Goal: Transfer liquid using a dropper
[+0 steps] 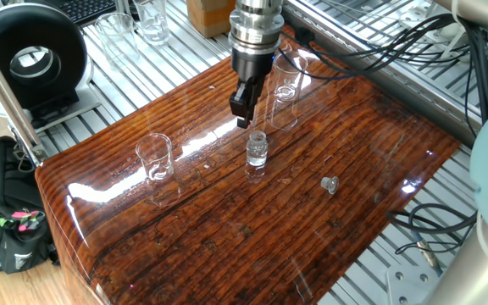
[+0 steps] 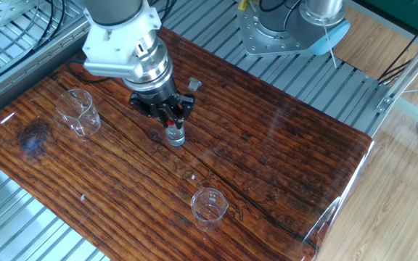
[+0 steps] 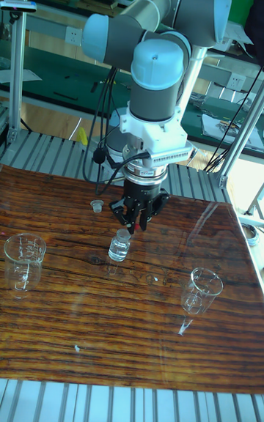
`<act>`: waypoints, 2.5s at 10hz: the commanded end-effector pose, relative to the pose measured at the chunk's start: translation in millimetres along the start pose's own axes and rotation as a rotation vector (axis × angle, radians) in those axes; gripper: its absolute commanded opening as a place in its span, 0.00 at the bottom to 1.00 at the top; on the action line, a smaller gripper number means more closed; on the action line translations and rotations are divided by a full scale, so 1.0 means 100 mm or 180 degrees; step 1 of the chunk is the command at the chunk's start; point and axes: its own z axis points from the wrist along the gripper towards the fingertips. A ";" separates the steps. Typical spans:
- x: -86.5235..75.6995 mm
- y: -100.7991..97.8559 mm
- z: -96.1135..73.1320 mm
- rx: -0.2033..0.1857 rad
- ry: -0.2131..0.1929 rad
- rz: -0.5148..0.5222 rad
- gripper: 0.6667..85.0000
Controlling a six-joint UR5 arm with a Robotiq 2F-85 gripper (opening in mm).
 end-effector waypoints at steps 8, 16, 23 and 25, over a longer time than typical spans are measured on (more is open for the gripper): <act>-0.09 -0.02 -0.13 0.0025 -0.0044 -0.0004 0.32; -0.07 0.01 -0.03 0.0057 -0.0046 0.0028 0.29; -0.10 -0.02 -0.06 0.0109 -0.0055 0.0099 0.09; -0.11 0.01 -0.06 0.0079 -0.0075 0.0140 0.02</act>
